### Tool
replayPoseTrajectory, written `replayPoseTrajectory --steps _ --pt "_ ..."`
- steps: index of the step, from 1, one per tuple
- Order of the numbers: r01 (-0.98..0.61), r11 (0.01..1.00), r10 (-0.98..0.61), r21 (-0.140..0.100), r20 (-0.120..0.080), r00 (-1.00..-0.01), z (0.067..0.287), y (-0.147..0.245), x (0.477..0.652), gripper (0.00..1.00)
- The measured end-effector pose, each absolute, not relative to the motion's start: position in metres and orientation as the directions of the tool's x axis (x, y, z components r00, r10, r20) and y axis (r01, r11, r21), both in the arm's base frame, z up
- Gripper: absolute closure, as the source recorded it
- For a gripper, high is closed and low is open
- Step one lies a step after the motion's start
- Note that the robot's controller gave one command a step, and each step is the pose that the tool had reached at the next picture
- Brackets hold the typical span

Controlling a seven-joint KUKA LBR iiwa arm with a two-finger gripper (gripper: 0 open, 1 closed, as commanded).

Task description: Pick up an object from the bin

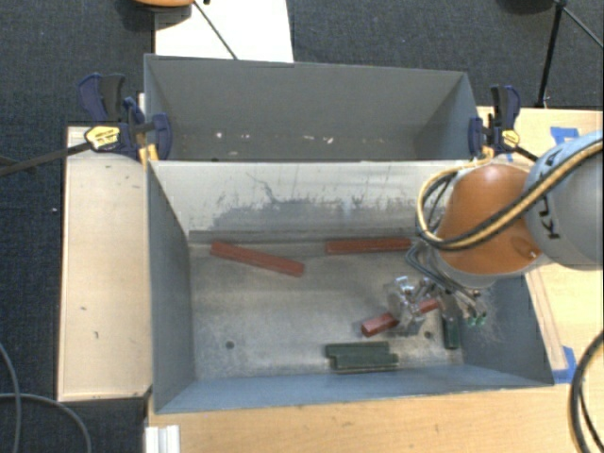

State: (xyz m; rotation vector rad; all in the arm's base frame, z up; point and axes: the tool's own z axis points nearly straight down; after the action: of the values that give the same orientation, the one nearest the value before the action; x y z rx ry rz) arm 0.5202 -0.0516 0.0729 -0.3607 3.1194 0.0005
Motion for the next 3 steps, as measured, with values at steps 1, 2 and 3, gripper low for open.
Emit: replayPoseTrajectory --steps 1,2,3 --pt "-0.228 0.974 -0.228 0.0 -0.001 -0.974 0.073 -0.052 0.52 1.0" --pt "-0.202 0.979 -0.202 0.0 -0.003 -0.979 0.175 -0.018 0.563 1.0" --pt "-0.201 0.98 -0.201 0.0 -0.003 -0.98 0.175 -0.018 0.563 1.0"
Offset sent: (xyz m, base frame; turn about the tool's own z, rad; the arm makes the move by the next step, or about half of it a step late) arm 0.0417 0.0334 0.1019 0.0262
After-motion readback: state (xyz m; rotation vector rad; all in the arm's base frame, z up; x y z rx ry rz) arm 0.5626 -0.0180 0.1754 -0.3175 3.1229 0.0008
